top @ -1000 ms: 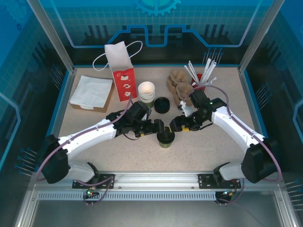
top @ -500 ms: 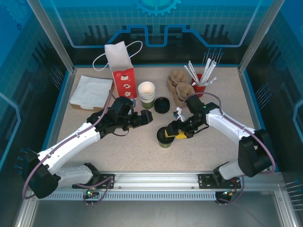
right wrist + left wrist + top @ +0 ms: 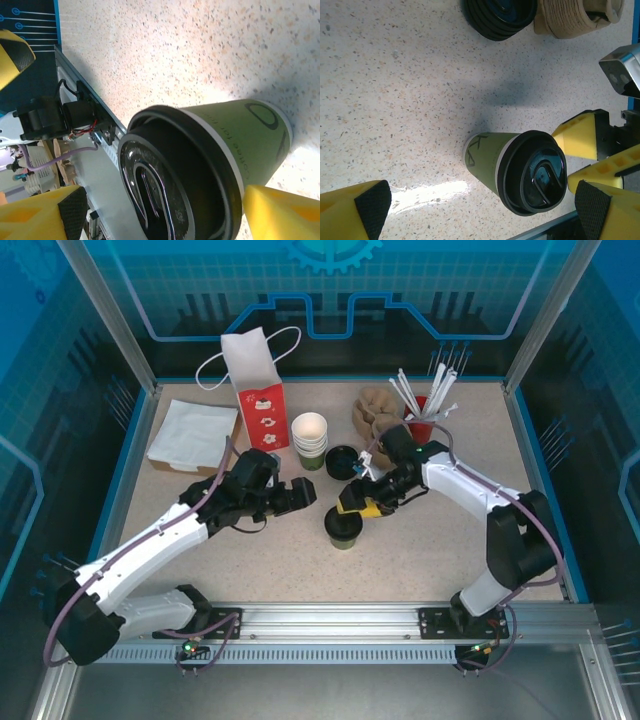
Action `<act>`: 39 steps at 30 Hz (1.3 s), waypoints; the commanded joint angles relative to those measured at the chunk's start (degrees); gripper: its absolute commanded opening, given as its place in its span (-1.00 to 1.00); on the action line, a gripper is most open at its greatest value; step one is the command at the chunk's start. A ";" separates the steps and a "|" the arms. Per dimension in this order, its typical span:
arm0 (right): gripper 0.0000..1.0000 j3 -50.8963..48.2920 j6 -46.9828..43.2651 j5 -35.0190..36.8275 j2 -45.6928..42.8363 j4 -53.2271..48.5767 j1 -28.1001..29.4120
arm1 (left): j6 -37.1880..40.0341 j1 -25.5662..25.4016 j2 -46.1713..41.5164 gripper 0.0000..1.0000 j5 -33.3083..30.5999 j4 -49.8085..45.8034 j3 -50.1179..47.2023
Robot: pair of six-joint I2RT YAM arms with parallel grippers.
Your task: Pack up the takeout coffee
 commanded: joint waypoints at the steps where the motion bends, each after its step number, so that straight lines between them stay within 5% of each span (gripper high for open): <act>1: 0.65 3.05 -0.95 -2.66 2.78 1.40 1.42 | -0.72 1.23 -1.72 0.96 -0.51 -1.98 -1.64; 10: 0.64 9.84 -0.36 -1.03 7.21 2.15 3.65 | -1.78 2.78 -3.58 0.93 3.13 -0.52 -4.44; 18: 0.60 5.70 -2.26 8.11 -0.76 -3.07 -0.72 | -1.36 2.77 0.63 0.82 11.89 5.97 -6.26; 28: 0.03 -5.70 -0.55 3.72 -6.69 -3.10 -1.45 | -0.95 2.20 7.66 0.58 18.19 10.43 -6.37; 39: -0.09 -5.47 0.90 3.11 -4.41 -1.69 1.11 | -0.61 0.74 11.26 0.42 19.09 10.96 -7.47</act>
